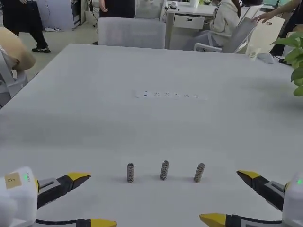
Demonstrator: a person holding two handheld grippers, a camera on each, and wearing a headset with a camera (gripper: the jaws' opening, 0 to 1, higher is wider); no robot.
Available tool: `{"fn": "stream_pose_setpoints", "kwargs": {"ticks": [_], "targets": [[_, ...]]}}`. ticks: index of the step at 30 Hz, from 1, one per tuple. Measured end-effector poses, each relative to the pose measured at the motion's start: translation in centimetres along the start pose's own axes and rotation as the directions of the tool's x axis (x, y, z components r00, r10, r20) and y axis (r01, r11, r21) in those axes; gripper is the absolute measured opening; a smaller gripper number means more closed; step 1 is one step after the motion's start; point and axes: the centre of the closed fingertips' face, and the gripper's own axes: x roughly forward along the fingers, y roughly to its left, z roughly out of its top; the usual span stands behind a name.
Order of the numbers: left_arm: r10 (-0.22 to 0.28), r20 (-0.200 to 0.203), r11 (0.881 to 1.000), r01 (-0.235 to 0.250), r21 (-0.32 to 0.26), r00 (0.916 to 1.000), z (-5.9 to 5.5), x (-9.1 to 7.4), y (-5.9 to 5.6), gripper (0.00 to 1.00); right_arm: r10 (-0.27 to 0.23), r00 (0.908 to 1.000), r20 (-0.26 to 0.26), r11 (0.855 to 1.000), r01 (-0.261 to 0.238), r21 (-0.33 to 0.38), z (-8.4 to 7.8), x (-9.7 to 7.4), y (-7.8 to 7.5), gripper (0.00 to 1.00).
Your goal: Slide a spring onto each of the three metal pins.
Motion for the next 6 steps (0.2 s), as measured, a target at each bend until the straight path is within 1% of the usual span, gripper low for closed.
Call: {"fn": "stream_pose_setpoints", "kwargs": {"ticks": [4,6], "targets": [[0.001,-0.008,1.000,-0.001,-0.001,1.0000,-0.28,0.08,0.04,0.70,-0.002,1.0000,0.000,1.000,0.002,0.001,0.08,-0.04,-0.09,0.91],[0.000,-0.006,1.000,0.000,-0.003,1.0000,-0.22,0.11,0.02,0.70,-0.004,1.0000,0.000,1.000,0.004,0.000,0.13,0.00,-0.13,0.91]]}}
